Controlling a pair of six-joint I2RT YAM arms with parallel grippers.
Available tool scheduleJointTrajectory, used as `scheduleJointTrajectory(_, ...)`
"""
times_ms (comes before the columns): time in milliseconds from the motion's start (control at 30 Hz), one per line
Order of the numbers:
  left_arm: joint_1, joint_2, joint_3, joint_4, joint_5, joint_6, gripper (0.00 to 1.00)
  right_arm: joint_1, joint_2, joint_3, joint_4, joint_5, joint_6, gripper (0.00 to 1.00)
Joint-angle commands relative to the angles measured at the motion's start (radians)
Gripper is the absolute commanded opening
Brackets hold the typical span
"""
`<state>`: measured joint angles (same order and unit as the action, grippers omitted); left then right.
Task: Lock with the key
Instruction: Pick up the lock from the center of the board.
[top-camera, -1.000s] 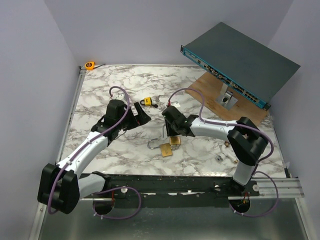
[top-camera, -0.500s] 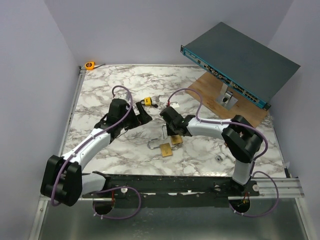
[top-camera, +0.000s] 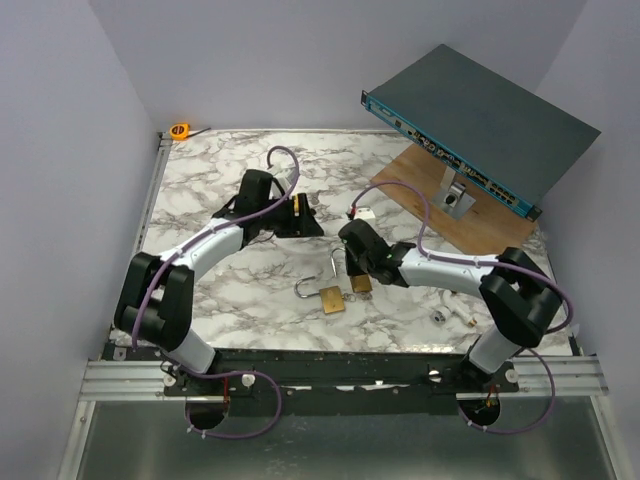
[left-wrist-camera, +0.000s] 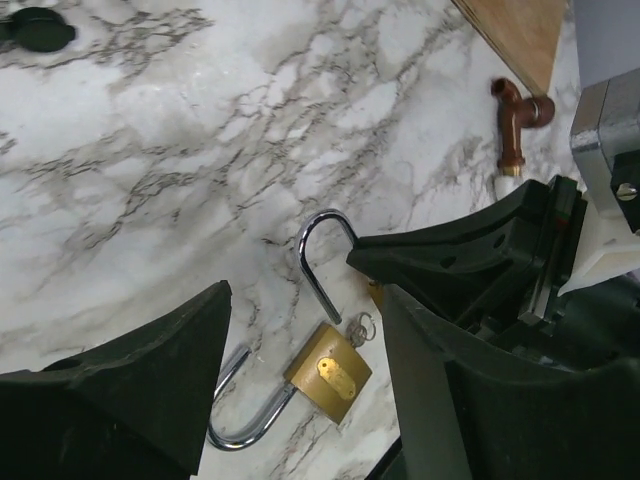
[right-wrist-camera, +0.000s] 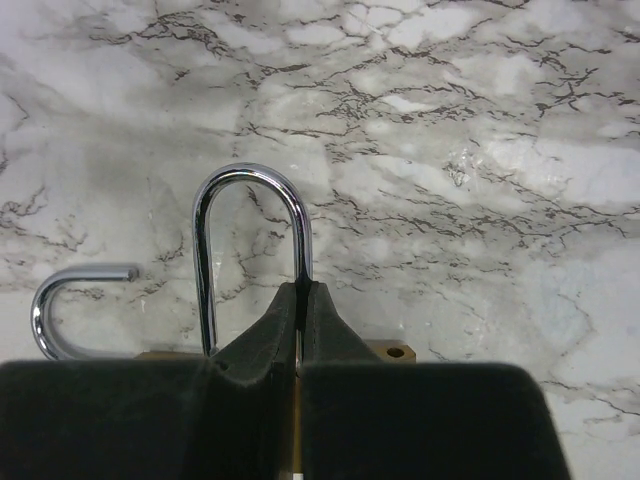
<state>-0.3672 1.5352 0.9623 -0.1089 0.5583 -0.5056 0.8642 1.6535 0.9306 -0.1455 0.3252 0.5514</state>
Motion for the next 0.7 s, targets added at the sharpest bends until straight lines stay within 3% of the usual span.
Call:
scheduleJointTrajectory(0, -0.03, 0.087, 0.102, -0.069, 0.213, 0.155, 0.59, 0.006, -0.083, -0.042, 0.107, 0.011, -0.027, 0.01)
scheduleJointTrajectory(233, -0.091, 0.244, 0.266, -0.252, 0.267, 0.314, 0.57, 0.006, -0.171, -0.11, 0.181, -0.015, -0.054, 0.01)
scheduleJointTrajectory(667, -0.134, 0.369, 0.325, -0.282, 0.362, 0.347, 0.5, 0.006, -0.248, -0.154, 0.193, -0.012, -0.076, 0.01)
